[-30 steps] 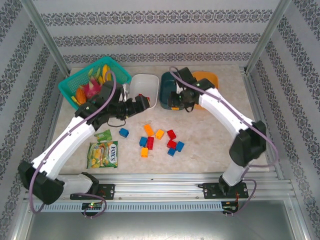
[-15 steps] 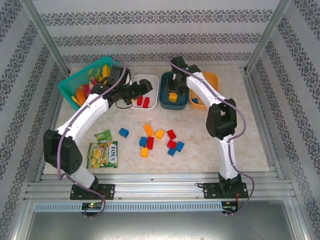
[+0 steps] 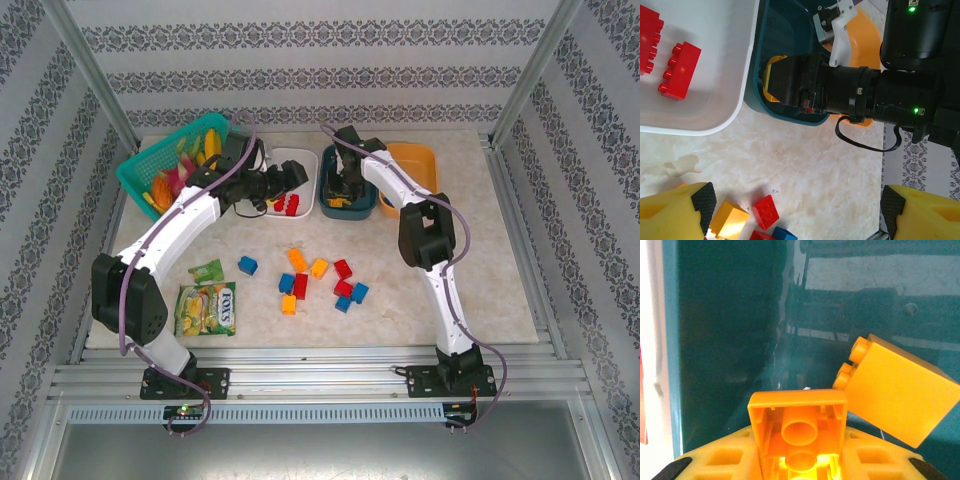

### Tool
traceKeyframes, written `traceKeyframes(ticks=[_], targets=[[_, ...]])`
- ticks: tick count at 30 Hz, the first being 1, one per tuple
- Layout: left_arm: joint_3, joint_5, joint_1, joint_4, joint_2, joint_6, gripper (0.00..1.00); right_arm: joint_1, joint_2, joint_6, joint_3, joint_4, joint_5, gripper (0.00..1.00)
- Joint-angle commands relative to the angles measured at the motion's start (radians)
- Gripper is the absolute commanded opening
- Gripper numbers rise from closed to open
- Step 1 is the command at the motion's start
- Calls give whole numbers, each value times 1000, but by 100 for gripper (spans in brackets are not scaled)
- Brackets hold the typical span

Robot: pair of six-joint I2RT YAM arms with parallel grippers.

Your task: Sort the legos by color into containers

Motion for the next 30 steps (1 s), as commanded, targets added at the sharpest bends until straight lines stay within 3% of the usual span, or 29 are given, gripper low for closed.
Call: traceKeyframes(ticks=[1, 8, 18, 30], targets=[[-24, 11, -1, 29, -16, 30, 88, -12, 35, -16, 57, -42, -24, 39], [-49, 1, -4, 16, -43, 31, 88, -10, 46, -33, 107, -84, -11, 58], [-78, -53, -18, -57, -159, 47, 87, -1, -197, -38, 79, -76, 77, 57], [-231, -48, -61, -188, -366, 137, 88, 58, -813, 106, -650, 142, 157, 58]])
